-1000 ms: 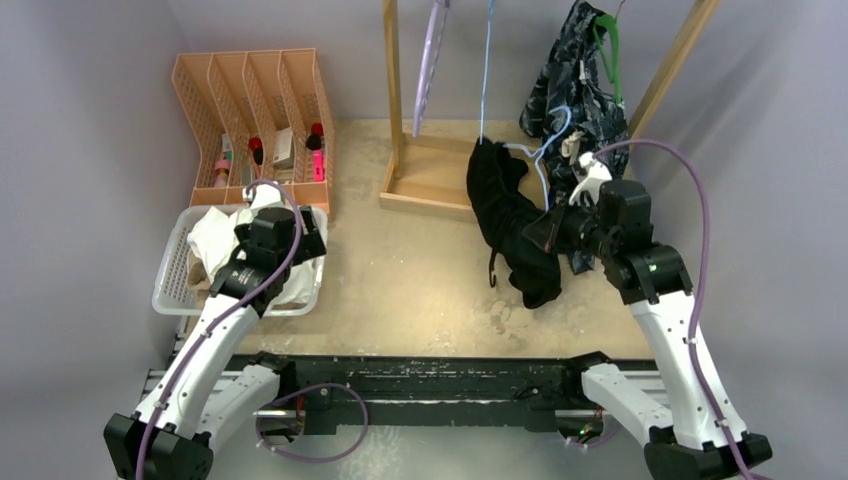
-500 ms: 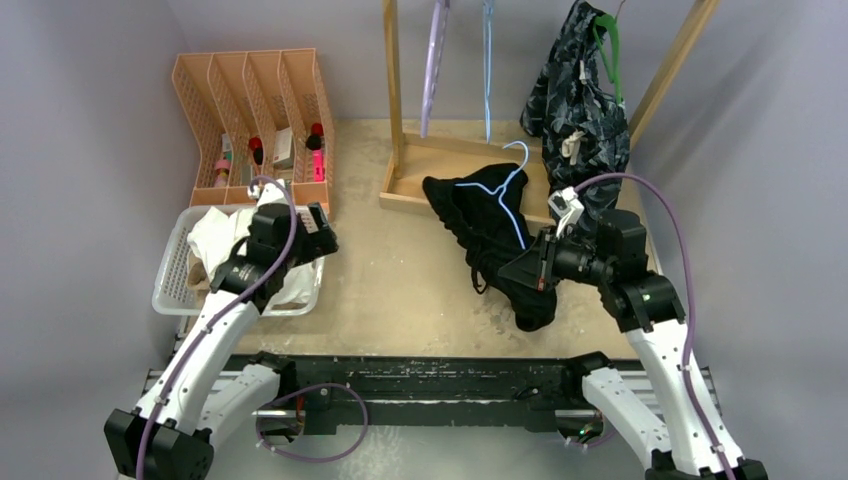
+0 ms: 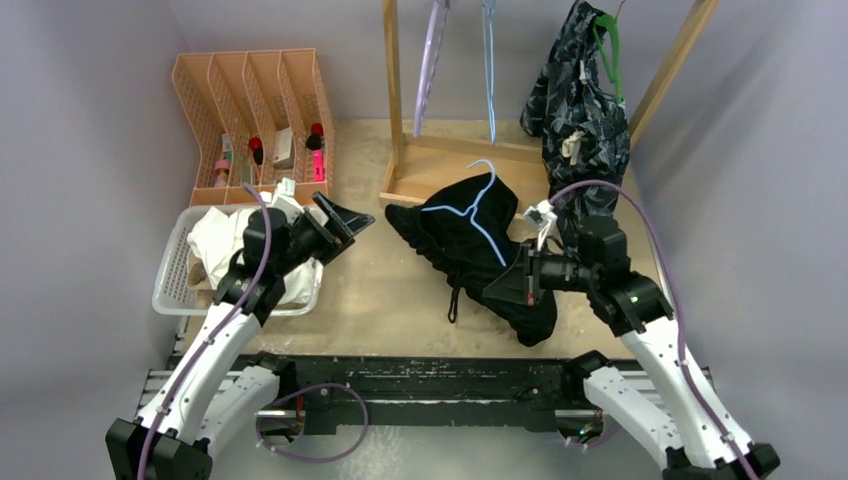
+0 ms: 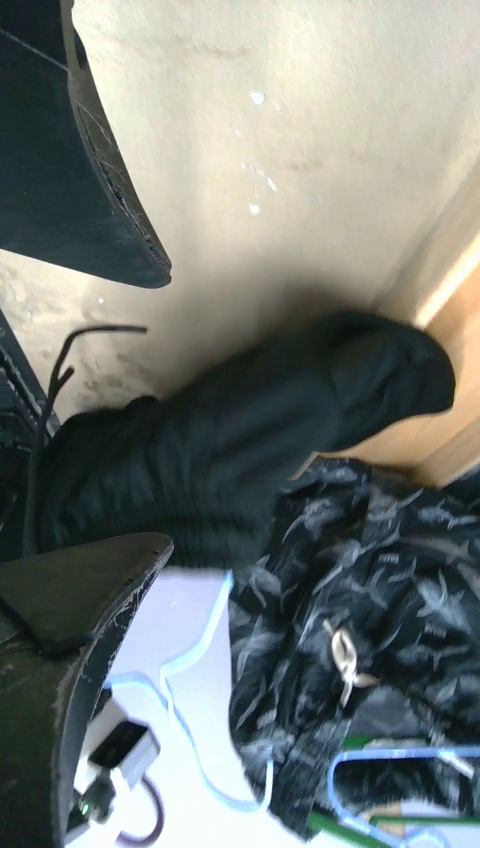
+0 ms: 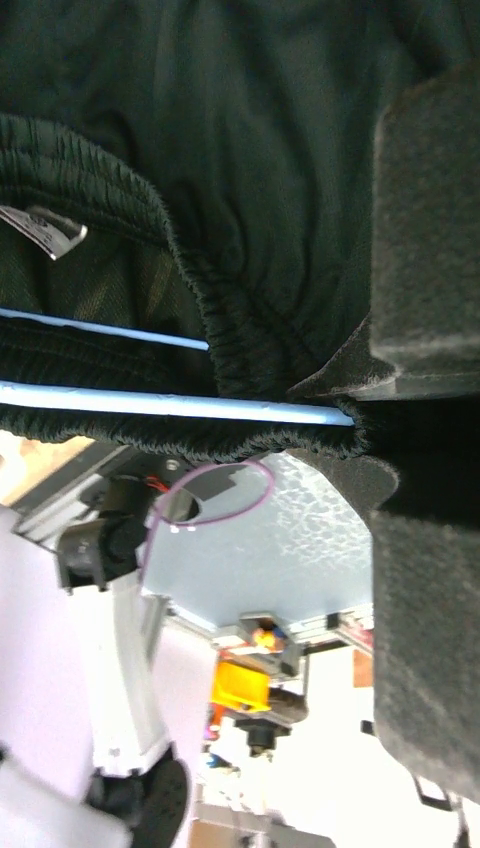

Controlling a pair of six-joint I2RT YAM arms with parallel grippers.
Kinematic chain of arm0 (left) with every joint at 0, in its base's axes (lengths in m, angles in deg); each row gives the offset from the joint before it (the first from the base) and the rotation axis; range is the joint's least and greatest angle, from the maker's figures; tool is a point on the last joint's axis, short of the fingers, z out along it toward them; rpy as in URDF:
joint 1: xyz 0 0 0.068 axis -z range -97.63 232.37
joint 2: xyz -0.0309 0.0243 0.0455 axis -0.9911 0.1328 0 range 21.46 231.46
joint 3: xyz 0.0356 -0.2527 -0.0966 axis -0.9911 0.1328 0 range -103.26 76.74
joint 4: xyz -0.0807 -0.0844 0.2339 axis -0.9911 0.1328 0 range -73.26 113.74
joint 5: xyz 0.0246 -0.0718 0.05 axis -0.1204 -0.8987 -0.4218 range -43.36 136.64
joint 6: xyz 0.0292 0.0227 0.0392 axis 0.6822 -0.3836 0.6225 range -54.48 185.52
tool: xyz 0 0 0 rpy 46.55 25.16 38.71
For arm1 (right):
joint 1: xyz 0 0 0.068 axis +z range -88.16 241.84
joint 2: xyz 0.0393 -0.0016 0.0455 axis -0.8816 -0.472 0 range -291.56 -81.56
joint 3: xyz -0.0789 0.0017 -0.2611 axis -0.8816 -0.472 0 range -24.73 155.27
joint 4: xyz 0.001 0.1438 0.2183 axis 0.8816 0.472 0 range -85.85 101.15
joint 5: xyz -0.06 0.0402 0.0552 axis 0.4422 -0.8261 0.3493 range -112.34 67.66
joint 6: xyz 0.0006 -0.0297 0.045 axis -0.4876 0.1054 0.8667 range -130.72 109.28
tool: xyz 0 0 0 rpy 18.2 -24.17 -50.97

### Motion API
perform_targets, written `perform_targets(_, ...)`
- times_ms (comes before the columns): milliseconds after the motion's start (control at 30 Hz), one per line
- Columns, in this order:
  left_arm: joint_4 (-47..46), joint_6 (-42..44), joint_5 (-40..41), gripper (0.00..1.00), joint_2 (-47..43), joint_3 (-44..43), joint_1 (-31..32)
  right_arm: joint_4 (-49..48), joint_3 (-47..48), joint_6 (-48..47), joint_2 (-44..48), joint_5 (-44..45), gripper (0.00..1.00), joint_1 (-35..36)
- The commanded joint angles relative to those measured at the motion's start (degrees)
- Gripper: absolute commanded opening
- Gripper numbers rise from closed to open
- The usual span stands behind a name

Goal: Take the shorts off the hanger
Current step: Pick up the hanger from the clothes rod, then remove the shorts from the hanger.

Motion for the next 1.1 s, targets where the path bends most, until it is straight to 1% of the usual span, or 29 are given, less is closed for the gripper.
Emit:
perform_targets(0,-2.2,0.9,-5.7,0.91,2.9,-7.4,0.8,-4.7,1.9,1.0,-3.8,6.1,0.0,11.3)
perform_targets(100,3.8,5.0,-3.4,0.9,4.7,-9.6,1.5,-9.8,3.4,2.8,-6.3,11.7,0.0,21.6)
perform_targets(167,7.7,7.0,-3.0,0.88,5.7,-10.2,1.6,-13.3,3.5,3.5,-6.9,14.4,0.0,25.2)
perform_targets(333,14.0,9.2,0.6,0.84,2.8,-8.5,1.7,-11.0,4.7,2.9,-10.7,21.5,0.0,27.6)
perform_targets(500,18.5,11.1,2.6,0.79,0.8,-7.3,1.7,-11.2,3.6,3.9,-12.3,29.3,0.0,28.4)
perform_targets(567,20.9,12.9,3.3,0.79,0.9,-7.8,1.7,-11.4,3.3,4.0,-12.7,29.9,0.0,28.5)
perform_targets(600,21.0,13.9,2.5,0.79,1.1,-7.9,1.7,-12.1,3.2,4.1,-12.8,29.5,0.0,28.6)
perform_targets(633,19.5,14.8,-0.5,0.79,1.5,-7.5,1.7,-13.0,2.8,4.3,-12.8,29.0,0.0,28.7)
perform_targets(700,12.6,15.4,-10.1,0.81,4.3,-6.8,1.7,-14.9,1.8,4.5,-12.6,27.5,0.0,28.8)
perform_targets(733,12.3,15.7,-11.7,0.79,6.4,-7.5,1.8,-15.5,1.5,4.5,-12.8,27.0,0.0,28.7)
perform_targets(767,13.3,16.1,-10.6,0.76,8.1,-8.8,2.1,-15.8,1.5,4.5,-13.1,26.6,0.0,28.7)
perform_targets(867,15.6,17.4,-3.5,0.75,10.3,-12.0,5.0,-15.4,2.2,4.7,-14.2,26.4,0.0,28.9)
perform_targets(900,16.2,17.6,-2.1,0.75,10.9,-12.8,6.3,-14.4,3.1,4.5,-14.4,27.3,0.0,29.0)
perform_targets(967,16.8,16.9,0.4,0.73,11.9,-13.2,8.2,-9.6,5.4,3.9,-14.5,33.6,0.0,29.2)
perform_targets(1067,14.9,14.2,5.5,0.69,12.3,-12.1,11.4,-7.0,6.1,1.7,-13.3,35.6,0.0,29.3)
